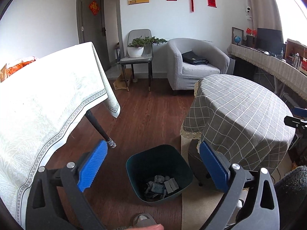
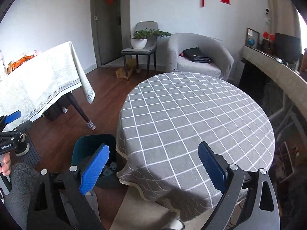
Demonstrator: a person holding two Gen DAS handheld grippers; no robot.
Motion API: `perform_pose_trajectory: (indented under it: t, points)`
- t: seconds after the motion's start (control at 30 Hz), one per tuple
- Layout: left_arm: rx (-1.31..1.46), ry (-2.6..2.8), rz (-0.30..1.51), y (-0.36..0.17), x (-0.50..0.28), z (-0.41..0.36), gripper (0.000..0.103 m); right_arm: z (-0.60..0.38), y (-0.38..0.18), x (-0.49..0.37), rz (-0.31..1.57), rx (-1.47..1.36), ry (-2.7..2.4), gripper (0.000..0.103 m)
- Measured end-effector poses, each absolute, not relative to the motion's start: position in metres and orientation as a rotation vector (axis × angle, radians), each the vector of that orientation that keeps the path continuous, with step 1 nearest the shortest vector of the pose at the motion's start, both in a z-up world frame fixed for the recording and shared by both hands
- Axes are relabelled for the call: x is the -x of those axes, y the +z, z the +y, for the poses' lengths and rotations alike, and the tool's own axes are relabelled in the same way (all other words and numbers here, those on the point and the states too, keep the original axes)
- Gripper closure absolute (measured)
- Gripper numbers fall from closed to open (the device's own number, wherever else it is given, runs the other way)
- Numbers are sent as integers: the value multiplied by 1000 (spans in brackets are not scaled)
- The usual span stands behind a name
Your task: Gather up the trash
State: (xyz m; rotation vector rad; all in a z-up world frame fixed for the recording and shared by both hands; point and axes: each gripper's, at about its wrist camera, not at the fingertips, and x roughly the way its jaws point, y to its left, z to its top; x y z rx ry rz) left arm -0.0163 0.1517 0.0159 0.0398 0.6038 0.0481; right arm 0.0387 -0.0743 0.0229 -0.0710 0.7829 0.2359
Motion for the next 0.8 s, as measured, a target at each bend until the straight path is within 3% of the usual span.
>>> perform_pose_trajectory:
  t: [0.8]
  points:
    - [-9,79,603,9,30,158,4,-85,15,-4,716,75,300,3]
